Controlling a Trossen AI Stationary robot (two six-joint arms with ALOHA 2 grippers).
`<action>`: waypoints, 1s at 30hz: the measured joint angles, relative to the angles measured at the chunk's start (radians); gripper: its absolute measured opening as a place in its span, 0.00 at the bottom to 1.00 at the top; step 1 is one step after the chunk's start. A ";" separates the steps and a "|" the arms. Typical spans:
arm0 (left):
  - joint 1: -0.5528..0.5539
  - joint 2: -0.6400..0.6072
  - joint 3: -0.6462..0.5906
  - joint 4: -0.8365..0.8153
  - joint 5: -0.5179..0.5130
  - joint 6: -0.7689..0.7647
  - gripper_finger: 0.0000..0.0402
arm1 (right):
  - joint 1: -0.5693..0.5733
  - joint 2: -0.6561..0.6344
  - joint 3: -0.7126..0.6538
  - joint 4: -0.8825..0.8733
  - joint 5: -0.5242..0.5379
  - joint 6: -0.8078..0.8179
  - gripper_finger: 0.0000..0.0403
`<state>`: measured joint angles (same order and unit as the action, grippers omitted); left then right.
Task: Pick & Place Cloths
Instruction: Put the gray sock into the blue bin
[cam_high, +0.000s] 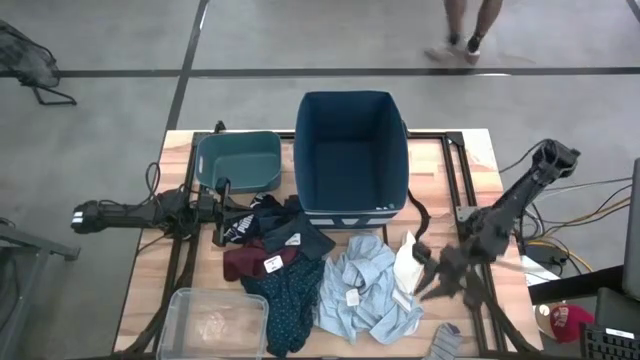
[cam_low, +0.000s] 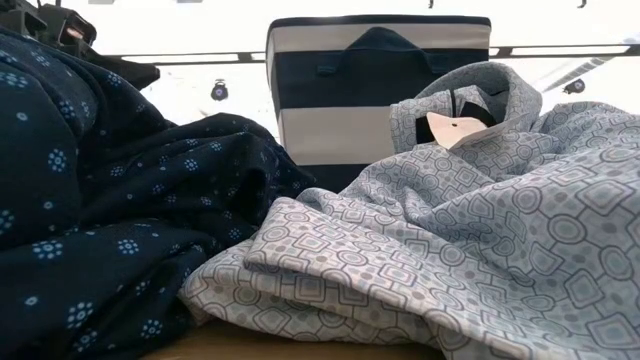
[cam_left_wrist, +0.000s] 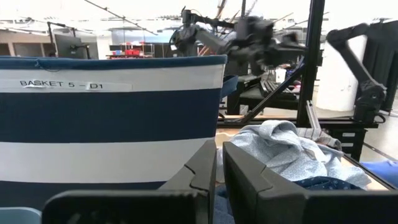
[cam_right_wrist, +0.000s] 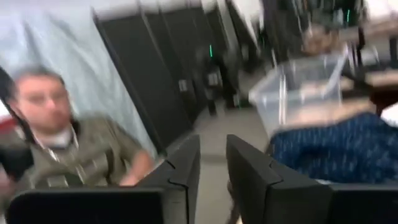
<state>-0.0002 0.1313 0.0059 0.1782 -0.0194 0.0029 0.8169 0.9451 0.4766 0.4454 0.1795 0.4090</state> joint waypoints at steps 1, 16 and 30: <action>0.000 0.000 0.000 0.000 0.000 0.000 0.09 | 0.017 0.043 0.064 -0.089 0.021 0.015 0.23; 0.000 0.000 0.000 0.000 0.000 0.000 0.09 | 0.134 0.639 0.801 -1.323 -0.048 0.687 0.53; 0.000 0.000 0.000 0.000 0.000 0.000 0.09 | 0.238 0.975 0.977 -1.528 -0.312 0.910 0.54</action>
<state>-0.0006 0.1313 0.0059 0.1780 -0.0193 0.0029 1.0553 1.9203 1.4532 -1.0831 -0.1329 1.3186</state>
